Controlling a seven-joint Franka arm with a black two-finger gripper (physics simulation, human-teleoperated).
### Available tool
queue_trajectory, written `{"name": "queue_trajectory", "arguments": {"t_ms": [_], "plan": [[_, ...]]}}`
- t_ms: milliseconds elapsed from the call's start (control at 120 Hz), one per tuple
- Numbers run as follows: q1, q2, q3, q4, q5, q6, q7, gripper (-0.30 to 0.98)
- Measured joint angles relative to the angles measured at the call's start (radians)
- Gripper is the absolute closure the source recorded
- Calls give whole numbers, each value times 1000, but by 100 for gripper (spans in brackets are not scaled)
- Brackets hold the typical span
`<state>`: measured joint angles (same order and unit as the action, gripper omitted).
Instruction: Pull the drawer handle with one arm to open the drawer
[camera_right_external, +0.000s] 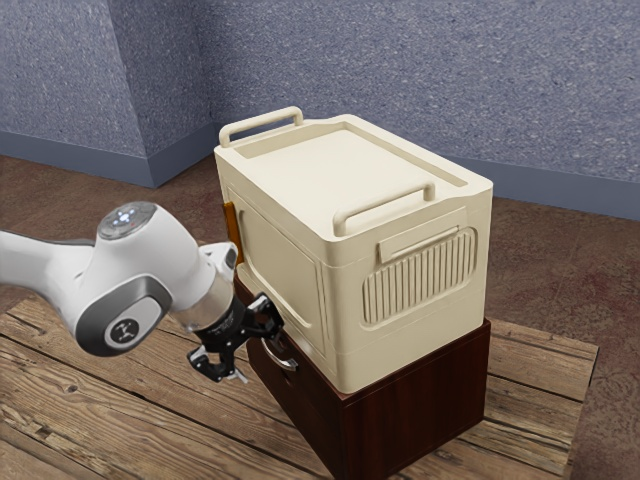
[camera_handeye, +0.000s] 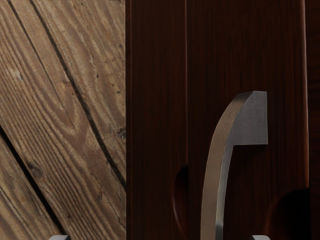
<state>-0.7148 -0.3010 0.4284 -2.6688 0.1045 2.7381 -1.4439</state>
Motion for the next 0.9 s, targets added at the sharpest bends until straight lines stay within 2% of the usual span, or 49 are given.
{"name": "queue_trajectory", "arguments": {"t_ms": [233,900], "plan": [[0,13,1,-6,0,12,-3,26],[-8,-8,24,-27,6,19,-6,55]]}}
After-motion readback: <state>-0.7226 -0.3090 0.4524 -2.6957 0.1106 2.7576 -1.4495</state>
